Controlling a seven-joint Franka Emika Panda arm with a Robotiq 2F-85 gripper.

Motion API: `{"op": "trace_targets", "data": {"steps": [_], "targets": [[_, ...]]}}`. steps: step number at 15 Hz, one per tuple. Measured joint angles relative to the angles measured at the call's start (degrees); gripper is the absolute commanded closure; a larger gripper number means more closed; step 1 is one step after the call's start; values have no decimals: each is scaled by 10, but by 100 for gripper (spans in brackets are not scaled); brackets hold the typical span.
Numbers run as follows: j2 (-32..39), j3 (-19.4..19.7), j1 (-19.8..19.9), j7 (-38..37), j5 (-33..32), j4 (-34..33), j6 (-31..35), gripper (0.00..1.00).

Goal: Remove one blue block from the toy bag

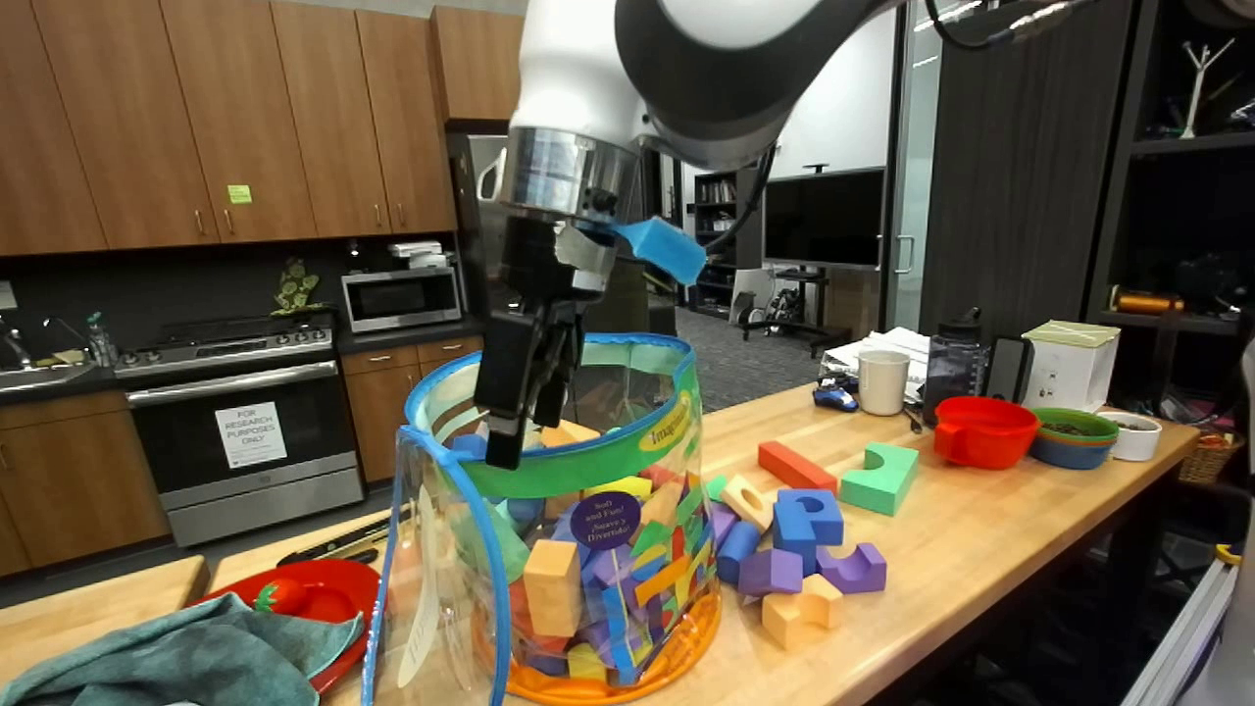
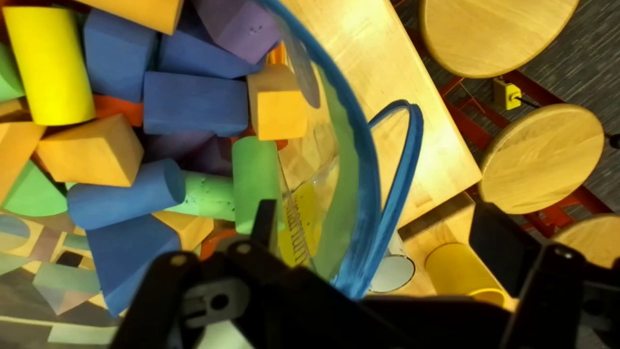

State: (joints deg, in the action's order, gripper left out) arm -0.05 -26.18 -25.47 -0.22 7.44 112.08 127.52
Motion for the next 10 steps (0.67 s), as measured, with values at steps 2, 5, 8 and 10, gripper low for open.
{"op": "trace_targets", "data": {"steps": [2,5,8,10], "targets": [[0,3,1,0,-13,-20,-9,0],[0,8,2,1,-44,-44,-27,0],[3,12,4,0,-131,-41,-38,0],[9,12,5,-4,-186,-29,-32,0]]}}
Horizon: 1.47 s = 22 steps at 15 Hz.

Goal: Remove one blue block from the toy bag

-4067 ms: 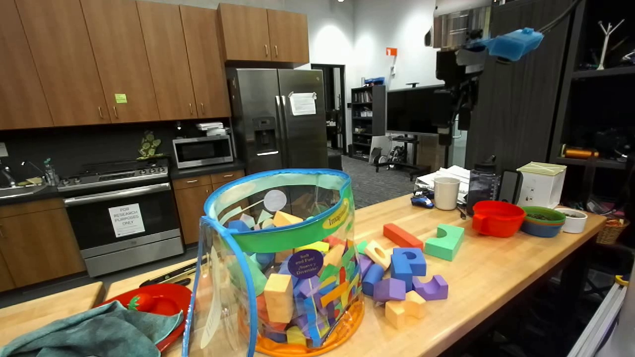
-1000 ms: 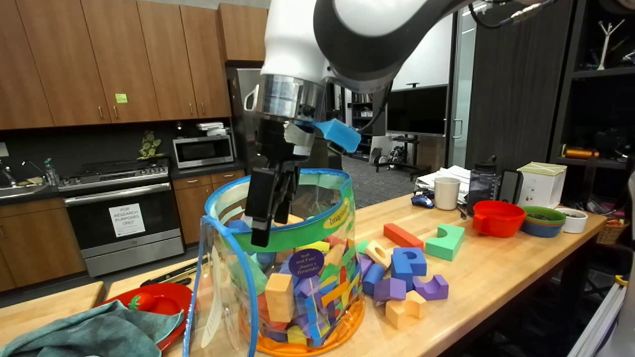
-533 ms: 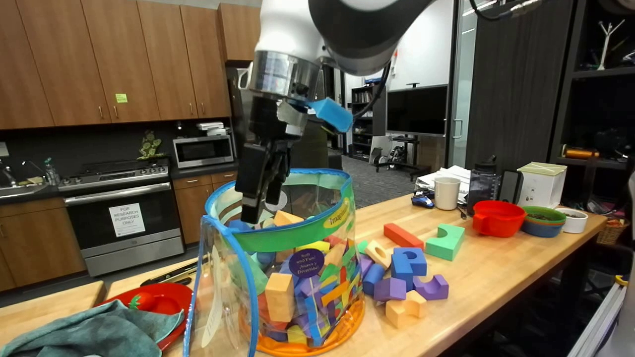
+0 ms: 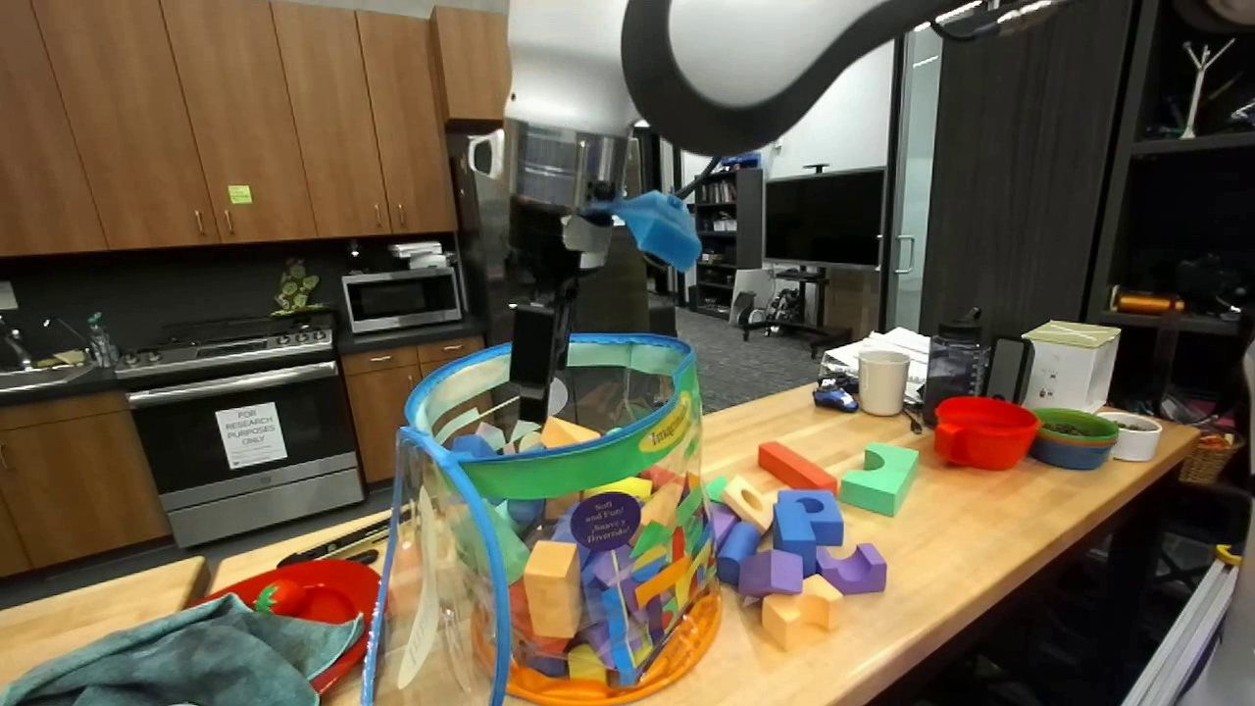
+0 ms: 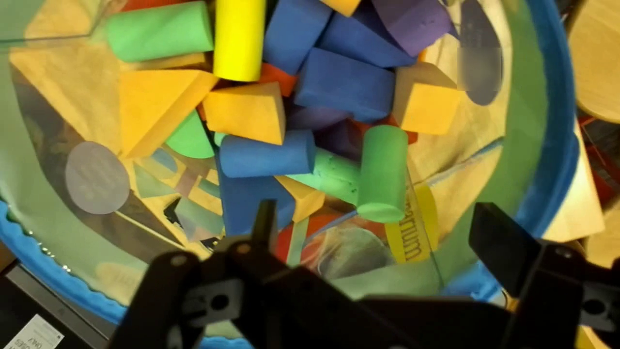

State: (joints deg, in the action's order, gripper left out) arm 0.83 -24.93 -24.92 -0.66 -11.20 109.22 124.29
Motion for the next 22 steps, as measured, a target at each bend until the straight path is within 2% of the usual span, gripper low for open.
{"op": "trace_targets", "data": {"steps": [3,16,22], "targets": [[13,-1,-1,-9,-41,21,16,0],[28,1,0,-8,-44,14,18,0],[68,9,-2,-22,-120,7,102,0]]}}
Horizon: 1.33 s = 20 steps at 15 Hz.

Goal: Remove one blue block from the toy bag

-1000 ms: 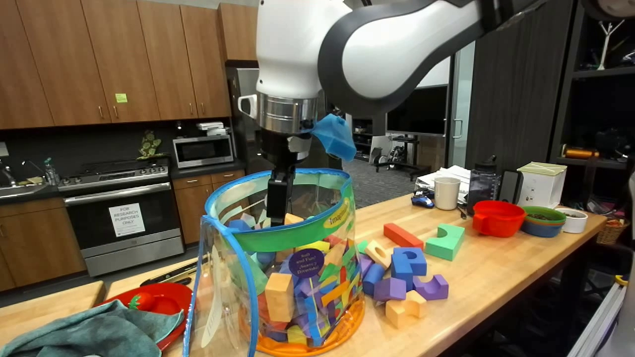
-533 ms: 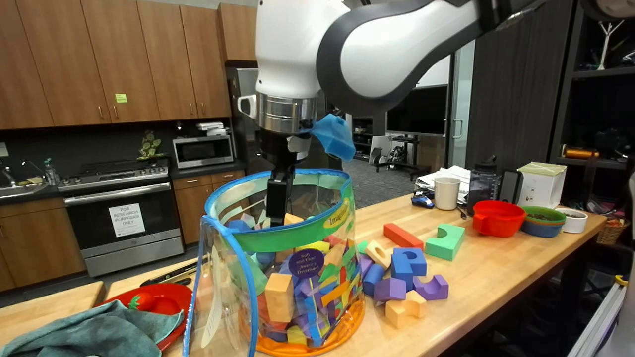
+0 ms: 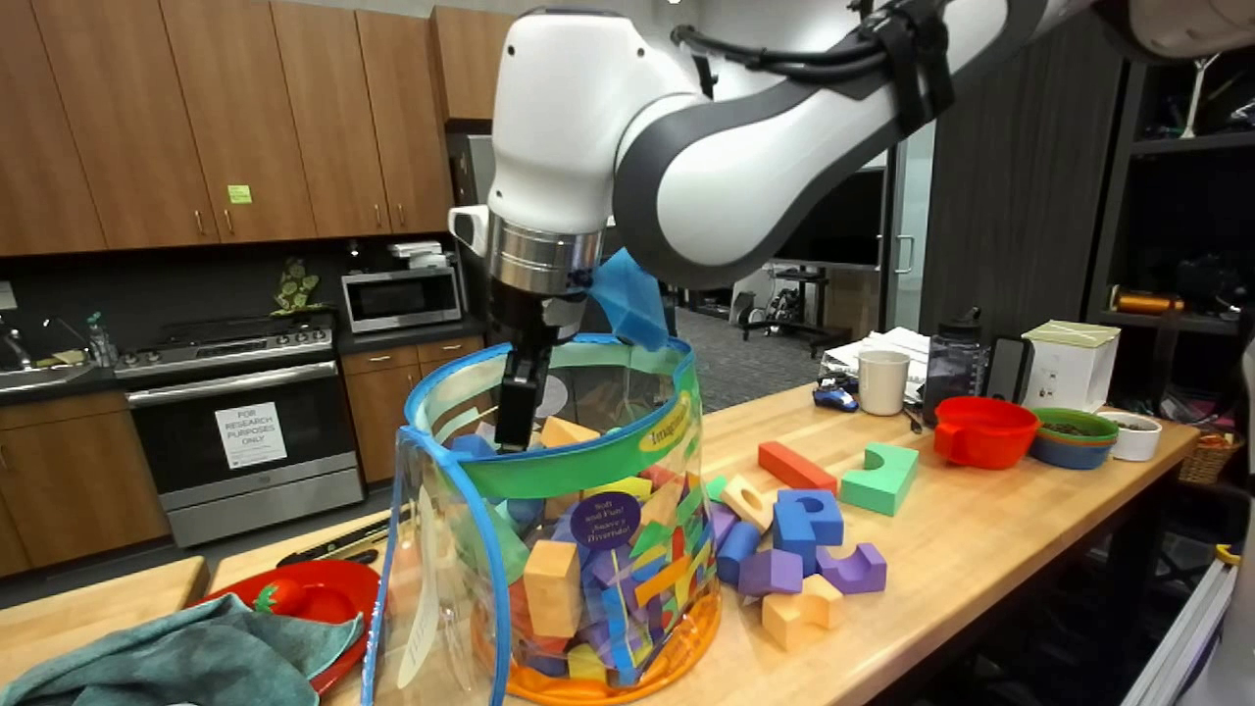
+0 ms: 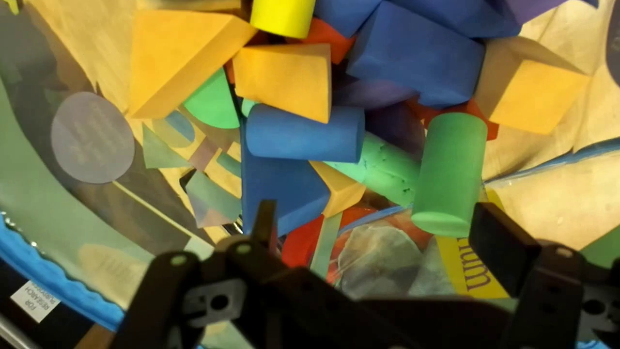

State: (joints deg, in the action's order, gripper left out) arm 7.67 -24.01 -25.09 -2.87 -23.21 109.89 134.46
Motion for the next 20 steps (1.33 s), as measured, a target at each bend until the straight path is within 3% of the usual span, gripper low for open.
{"op": "trace_targets", "data": {"steps": [9,20], "targets": [[41,8,-12,3,-26,0,49,0],[57,8,-11,103,43,0,28,0]]}}
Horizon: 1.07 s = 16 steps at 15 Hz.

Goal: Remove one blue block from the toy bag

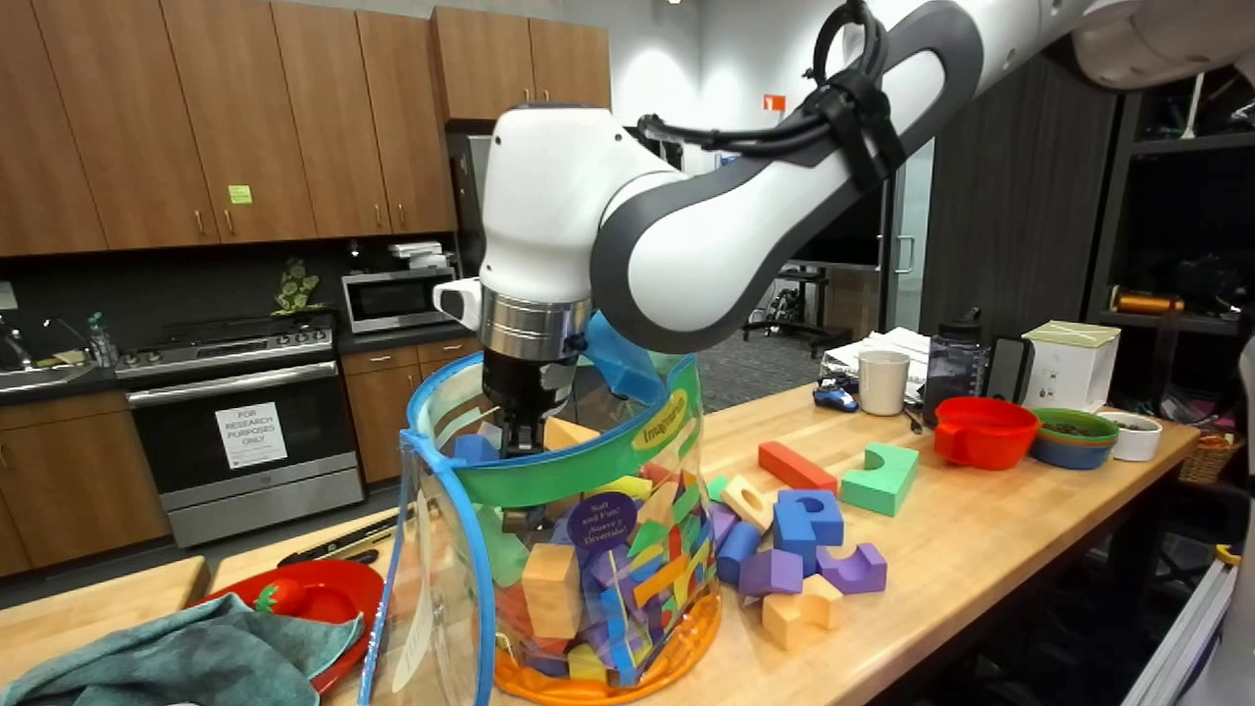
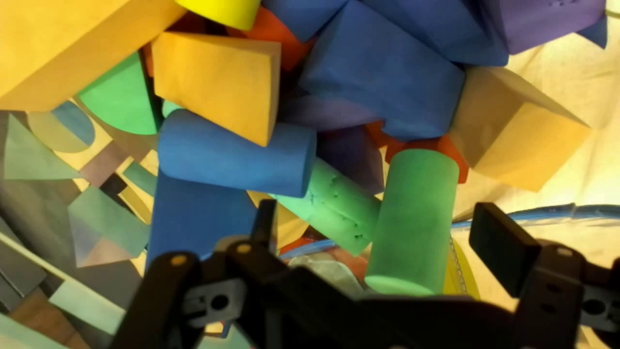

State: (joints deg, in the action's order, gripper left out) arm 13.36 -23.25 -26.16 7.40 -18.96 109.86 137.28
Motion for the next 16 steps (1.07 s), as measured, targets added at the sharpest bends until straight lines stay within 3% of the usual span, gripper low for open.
{"op": "trace_targets", "data": {"steps": [10,16], "targets": [[5,14,3,33,-9,-12,3,0],[43,38,-1,27,-75,-25,76,0]]}}
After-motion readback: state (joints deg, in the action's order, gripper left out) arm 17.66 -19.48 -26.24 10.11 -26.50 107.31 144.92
